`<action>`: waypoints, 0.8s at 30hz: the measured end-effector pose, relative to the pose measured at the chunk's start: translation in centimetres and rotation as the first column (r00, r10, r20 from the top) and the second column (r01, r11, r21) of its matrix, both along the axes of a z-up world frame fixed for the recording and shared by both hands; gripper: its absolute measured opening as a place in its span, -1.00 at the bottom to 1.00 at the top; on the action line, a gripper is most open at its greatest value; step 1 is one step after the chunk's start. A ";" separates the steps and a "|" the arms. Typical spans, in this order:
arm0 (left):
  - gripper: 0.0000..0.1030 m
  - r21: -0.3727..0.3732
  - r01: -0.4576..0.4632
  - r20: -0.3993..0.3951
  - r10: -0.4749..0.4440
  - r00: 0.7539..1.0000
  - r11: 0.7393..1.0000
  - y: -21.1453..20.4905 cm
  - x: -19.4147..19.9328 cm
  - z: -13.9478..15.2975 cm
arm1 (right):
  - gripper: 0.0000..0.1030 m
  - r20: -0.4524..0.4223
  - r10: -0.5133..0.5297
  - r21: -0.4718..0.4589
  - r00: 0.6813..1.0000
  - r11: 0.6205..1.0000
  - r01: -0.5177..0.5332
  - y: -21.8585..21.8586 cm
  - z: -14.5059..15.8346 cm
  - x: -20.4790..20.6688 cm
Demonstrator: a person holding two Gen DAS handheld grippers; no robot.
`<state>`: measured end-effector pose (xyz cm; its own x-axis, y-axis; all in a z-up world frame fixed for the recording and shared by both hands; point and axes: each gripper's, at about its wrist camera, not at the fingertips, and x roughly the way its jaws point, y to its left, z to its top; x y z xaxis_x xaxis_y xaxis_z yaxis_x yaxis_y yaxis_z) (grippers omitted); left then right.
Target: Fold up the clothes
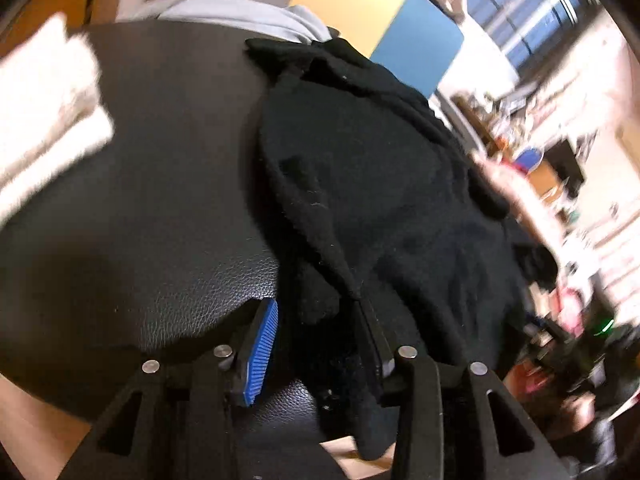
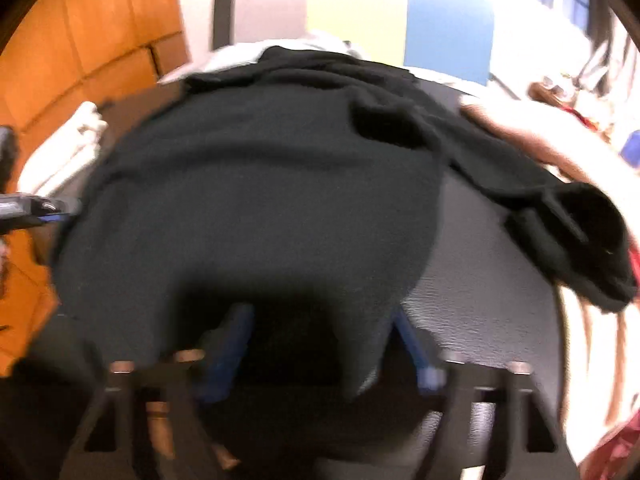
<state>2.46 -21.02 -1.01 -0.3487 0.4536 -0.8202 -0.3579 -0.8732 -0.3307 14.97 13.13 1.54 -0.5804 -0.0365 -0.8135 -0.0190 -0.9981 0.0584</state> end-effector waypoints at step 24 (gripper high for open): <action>-0.59 0.320 0.032 0.066 -0.056 0.996 0.947 -5.3 -6.0 3.2 | 0.22 -0.021 0.071 -0.059 0.997 0.996 -0.072 0.6 4.1 -3.3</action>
<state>-3.56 -26.33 2.14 -0.2674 0.7085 -0.6530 -0.3580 -0.7023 -0.6153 11.68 13.70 5.63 -0.5897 -0.1268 -0.7976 0.0539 -0.9916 0.1179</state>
